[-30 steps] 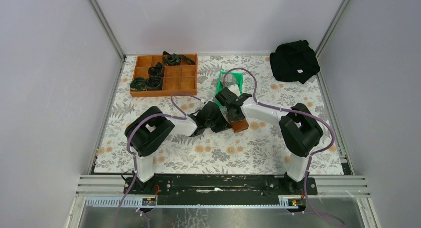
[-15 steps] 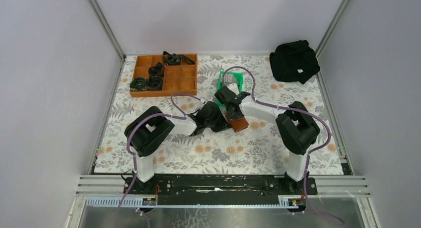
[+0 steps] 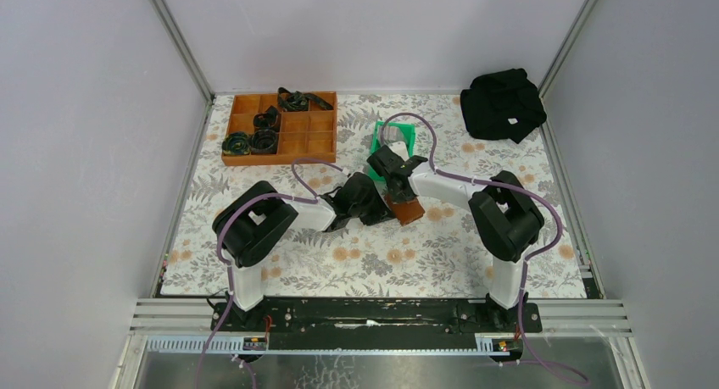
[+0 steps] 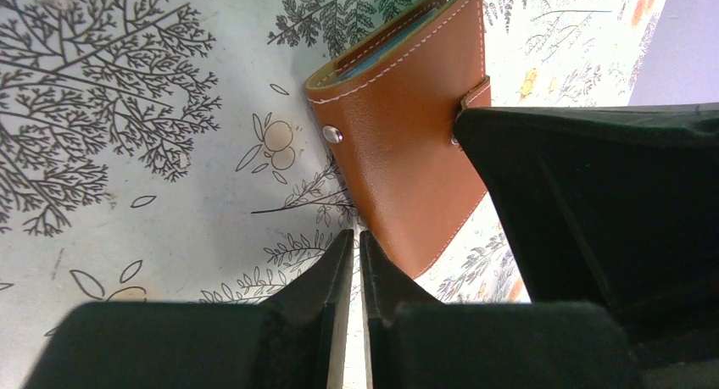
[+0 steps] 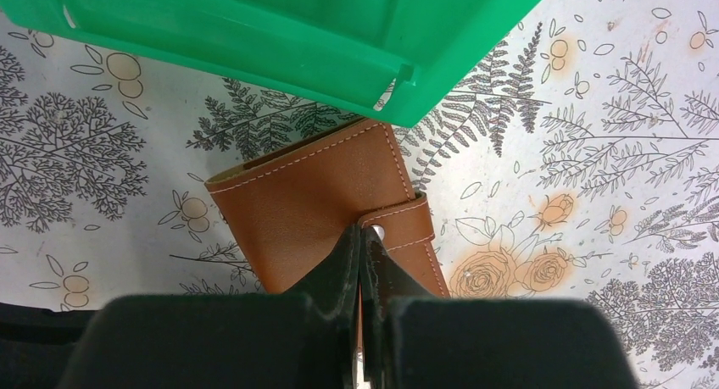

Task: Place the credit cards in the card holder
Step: Close the card holder at the center of the board.

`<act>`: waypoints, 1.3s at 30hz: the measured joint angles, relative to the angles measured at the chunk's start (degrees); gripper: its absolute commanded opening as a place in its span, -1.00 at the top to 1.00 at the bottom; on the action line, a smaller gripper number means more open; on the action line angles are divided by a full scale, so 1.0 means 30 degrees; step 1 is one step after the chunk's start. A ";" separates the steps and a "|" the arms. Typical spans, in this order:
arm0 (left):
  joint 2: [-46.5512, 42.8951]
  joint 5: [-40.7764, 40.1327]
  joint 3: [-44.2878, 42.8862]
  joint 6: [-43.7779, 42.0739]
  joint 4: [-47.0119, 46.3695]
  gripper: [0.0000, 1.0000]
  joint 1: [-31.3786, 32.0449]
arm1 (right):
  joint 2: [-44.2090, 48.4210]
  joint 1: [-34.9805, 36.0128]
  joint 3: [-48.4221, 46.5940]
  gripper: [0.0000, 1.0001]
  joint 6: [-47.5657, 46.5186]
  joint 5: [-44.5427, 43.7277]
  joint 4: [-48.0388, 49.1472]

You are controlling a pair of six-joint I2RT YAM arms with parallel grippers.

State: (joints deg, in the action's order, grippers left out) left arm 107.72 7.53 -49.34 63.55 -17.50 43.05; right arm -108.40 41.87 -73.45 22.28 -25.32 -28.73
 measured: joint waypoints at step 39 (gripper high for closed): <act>0.0109 0.0277 -0.0117 -0.0058 0.0022 0.71 -0.0124 | 0.1013 -0.0015 0.1020 1.00 0.0007 -0.0029 0.0109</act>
State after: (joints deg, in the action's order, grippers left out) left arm 108.05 8.36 -49.69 63.37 -17.43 42.68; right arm -105.36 41.82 -70.39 22.31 -25.41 -28.40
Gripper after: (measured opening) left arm 0.143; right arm 0.011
